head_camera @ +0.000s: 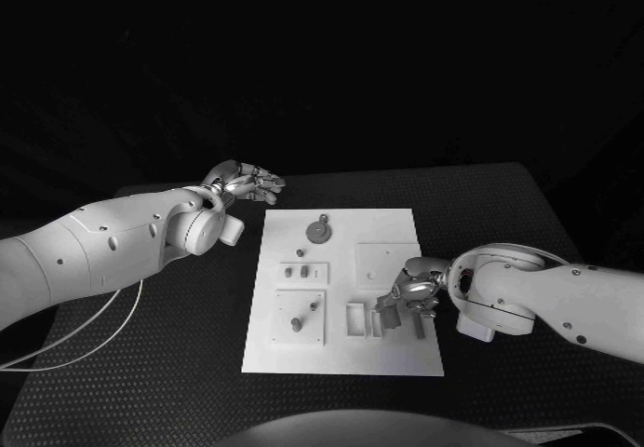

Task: Assemble the parts on the task board

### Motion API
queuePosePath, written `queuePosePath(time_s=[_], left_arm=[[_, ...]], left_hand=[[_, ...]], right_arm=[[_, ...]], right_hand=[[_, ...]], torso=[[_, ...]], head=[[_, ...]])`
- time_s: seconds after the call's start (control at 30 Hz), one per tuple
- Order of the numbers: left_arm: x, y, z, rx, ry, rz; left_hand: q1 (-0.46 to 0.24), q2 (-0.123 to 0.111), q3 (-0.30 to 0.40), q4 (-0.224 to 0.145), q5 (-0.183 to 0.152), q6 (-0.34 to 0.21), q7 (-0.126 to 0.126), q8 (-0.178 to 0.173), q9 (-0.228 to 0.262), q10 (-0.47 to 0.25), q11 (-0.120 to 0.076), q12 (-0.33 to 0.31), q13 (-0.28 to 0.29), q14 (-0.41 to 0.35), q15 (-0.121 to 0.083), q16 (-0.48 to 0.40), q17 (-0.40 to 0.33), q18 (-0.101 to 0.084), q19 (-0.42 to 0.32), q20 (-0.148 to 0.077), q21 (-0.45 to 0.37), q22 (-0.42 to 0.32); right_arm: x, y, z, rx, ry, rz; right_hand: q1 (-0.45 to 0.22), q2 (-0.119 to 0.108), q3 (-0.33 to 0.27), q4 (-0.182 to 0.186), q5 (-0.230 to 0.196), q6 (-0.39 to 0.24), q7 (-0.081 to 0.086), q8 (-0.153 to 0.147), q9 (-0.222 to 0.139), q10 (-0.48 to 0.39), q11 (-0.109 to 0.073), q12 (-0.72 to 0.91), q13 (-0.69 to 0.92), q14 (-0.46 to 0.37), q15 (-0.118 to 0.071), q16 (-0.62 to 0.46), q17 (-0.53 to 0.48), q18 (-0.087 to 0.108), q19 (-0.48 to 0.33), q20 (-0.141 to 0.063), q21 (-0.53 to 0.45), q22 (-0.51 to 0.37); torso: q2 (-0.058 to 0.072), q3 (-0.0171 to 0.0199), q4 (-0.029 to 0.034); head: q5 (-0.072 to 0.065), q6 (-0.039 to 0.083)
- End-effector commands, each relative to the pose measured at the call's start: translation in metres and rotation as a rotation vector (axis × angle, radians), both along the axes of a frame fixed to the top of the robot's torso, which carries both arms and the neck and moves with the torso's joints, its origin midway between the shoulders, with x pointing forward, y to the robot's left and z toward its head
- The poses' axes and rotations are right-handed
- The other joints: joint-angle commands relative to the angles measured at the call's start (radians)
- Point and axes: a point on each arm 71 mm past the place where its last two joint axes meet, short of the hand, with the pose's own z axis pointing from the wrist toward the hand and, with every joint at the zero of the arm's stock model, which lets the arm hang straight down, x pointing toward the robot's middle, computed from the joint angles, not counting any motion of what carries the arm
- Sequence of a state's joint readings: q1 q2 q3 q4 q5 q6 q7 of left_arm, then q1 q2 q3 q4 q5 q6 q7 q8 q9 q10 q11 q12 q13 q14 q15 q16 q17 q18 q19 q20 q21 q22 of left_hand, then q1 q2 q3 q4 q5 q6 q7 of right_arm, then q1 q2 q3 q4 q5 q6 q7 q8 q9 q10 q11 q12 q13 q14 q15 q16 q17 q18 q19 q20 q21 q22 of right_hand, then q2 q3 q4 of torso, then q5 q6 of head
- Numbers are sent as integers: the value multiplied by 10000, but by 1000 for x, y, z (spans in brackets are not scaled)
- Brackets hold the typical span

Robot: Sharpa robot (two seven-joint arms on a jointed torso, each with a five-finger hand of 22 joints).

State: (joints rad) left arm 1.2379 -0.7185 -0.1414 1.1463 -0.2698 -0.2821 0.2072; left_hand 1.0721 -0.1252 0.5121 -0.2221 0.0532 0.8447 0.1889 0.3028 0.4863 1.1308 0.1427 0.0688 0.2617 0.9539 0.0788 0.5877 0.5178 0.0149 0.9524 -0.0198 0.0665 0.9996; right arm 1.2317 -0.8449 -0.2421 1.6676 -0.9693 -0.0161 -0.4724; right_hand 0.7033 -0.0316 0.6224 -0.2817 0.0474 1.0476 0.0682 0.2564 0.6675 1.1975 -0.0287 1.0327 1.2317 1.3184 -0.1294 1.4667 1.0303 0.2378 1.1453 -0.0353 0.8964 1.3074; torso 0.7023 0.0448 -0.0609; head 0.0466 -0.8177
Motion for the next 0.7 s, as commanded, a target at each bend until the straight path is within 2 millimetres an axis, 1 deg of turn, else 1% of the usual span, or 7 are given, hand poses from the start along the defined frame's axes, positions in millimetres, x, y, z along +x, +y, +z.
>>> queuePosePath(time_s=[0.03,0.13,0.23,0.3,0.47,0.6,0.7], left_arm=[[0,-3,1,-97,-25,-84],[0,-5,1,-105,-18,-109],[0,-6,1,-105,-12,-122],[0,-6,1,-113,-11,-126],[0,-9,1,-152,26,-192],[0,-12,1,-176,18,-248],[0,-12,1,-176,11,-236]], left_hand=[[-92,13,-25,15,-19,-80,-23,58,-11,-7,-52,25,-15,21,59,-59,15,48,-29,46,19,-12],[-97,7,-28,18,-20,-80,-23,59,-12,-8,-52,25,-15,21,59,-63,20,49,-31,46,20,-12],[-100,5,-29,21,-19,-80,-24,60,-12,-7,-53,25,-15,21,59,-66,24,50,-32,46,20,-12],[-101,4,-30,22,-19,-80,-24,60,-12,-8,-53,25,-15,20,59,-68,25,50,-33,46,20,-12],[-303,-36,-134,152,-22,-96,-20,62,-26,-21,-48,18,-21,21,65,-119,83,54,-51,54,21,-17],[-386,-53,-216,175,-22,-110,-16,62,-33,-31,-45,16,-25,15,67,-150,117,60,-69,56,19,-22],[-397,-55,-232,175,-22,-112,-17,63,-35,-32,-46,16,-25,14,68,-157,125,61,-72,56,20,-22]], right_arm=[[1,8,1,558,352,-675],[2,15,0,659,529,-737],[4,23,-1,767,620,-779],[4,28,-1,782,612,-719],[5,42,-4,659,564,-333],[4,44,-10,642,706,-367],[3,45,-11,642,729,-369]], right_hand=[[477,461,4,4,32,181,93,65,34,55,-40,26,-19,76,-54,11,-23,240,57,-14,43,174],[380,450,-12,58,31,201,85,58,20,57,-48,24,-23,75,-64,4,-34,240,61,-10,37,170],[174,342,-60,170,31,245,70,52,-1,73,-64,29,-28,85,-78,1,-27,240,70,-7,31,168],[54,366,-63,236,32,259,63,42,-17,77,-72,30,-30,84,-88,-4,-31,240,71,-12,25,167],[-19,368,-65,249,31,262,60,31,-30,75,-76,31,-29,78,-94,-8,-42,240,68,-18,23,169],[-92,325,-71,250,32,261,58,18,-44,65,-78,30,-28,62,-99,-18,-66,240,62,-22,18,170],[-148,321,-69,270,32,267,56,13,-51,60,-81,30,-26,53,-102,-24,-81,240,62,-25,14,169]], torso=[[2,-10,1],[2,-11,-2],[0,-23,13],[-3,-24,18],[11,-11,17],[19,-14,33],[19,-11,13]], head=[[-2,29],[-22,42],[-29,80],[-28,79],[-60,106],[-52,133],[-5,110]])
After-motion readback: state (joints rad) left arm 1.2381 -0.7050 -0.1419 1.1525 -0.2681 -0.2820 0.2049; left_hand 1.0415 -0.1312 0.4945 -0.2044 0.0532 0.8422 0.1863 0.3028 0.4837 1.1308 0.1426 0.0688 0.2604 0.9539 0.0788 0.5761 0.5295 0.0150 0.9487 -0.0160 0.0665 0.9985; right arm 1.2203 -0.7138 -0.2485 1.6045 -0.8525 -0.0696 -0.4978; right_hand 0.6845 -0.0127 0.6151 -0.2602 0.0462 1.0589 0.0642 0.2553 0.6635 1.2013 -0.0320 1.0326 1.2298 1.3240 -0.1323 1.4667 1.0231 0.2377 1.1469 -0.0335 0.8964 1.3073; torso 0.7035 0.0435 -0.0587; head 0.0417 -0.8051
